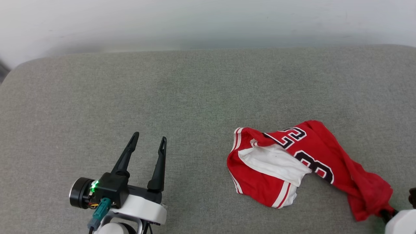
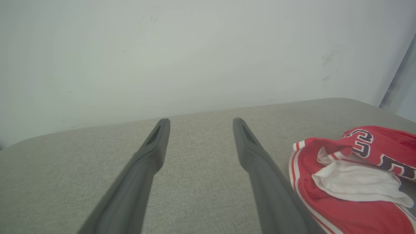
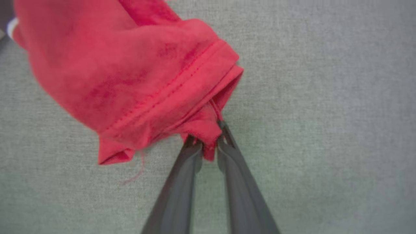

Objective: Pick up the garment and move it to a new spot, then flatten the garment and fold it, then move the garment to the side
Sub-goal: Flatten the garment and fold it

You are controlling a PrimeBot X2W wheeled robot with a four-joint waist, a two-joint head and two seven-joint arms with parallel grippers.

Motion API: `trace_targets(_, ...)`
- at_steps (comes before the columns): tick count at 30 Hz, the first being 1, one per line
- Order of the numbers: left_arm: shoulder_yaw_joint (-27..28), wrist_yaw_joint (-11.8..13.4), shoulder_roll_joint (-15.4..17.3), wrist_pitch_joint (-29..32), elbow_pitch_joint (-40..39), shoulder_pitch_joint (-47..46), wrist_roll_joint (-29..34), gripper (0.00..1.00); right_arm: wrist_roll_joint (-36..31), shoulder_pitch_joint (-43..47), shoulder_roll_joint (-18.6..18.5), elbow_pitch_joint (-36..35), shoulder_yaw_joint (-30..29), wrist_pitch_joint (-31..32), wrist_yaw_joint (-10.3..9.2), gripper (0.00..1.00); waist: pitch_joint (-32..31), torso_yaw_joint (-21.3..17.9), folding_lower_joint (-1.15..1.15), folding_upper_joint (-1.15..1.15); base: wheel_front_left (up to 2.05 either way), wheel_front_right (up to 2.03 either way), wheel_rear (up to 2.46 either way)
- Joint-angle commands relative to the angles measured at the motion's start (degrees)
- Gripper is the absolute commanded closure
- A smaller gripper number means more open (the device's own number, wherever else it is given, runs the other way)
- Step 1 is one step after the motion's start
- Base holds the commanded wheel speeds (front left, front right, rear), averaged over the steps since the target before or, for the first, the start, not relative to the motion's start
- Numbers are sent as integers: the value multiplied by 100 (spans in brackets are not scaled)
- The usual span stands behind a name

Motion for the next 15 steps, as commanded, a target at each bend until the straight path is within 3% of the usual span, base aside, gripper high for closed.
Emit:
trace_targets(1,-21,-23,-5,-15,25,-57,28,0,-55,-187,68,134,131,-264,-5,0,-23,-3,0,0,0,0,0)
trace_targets(7,-66,-35,-8,-15,62,-41,16,0,55,-617,-33,30,627,-1428,-6,0,-125,-119,0,0,0,0,0)
trace_targets(15,-81,-49,-14,-15,36,3,-166,0,68,-805,96,-601,740,-3144,-5,0,-230,-264,0,0,0,0,0)
